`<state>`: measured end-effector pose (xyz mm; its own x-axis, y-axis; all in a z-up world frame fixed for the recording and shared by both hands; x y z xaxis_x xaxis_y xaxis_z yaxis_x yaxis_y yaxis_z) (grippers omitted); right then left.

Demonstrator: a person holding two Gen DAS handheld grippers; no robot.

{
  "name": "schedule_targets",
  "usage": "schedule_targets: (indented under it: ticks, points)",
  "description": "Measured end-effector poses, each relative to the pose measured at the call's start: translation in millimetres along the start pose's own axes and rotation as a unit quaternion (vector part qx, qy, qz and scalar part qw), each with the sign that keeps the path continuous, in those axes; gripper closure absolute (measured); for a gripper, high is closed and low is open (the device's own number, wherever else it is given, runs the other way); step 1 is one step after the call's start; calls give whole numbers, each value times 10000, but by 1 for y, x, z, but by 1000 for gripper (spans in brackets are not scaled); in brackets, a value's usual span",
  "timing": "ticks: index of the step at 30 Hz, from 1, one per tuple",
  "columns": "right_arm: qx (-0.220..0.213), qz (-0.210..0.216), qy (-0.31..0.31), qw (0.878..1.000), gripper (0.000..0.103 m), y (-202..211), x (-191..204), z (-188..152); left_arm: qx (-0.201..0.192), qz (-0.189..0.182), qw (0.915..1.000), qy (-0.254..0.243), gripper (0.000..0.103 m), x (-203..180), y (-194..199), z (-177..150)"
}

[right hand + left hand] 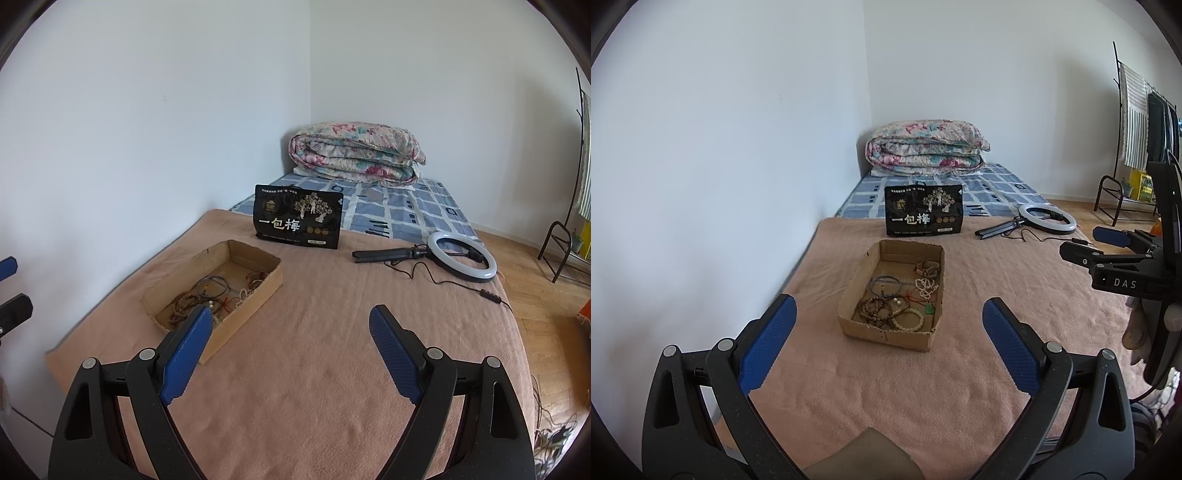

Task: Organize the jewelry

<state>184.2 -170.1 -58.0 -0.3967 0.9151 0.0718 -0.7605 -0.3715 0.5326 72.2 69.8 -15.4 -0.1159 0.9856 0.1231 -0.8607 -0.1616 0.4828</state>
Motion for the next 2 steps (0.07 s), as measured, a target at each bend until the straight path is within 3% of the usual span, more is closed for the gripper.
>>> schedule_targets:
  ticks: [2]
  points:
    - [0,2,-3,10000,16,0,0,0,-8,17,10000,-32,1,-1,0,-1]
Point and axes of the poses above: each gripper's, at about its wrist camera, not at the fingertips, and y roughly against the way its jaws point, x to its left, z to its top, the point moved 3 cm from there along -y, roughly the way its jaws point, and after that the axes turned 8 degrees about z, right-handed, at the moved point
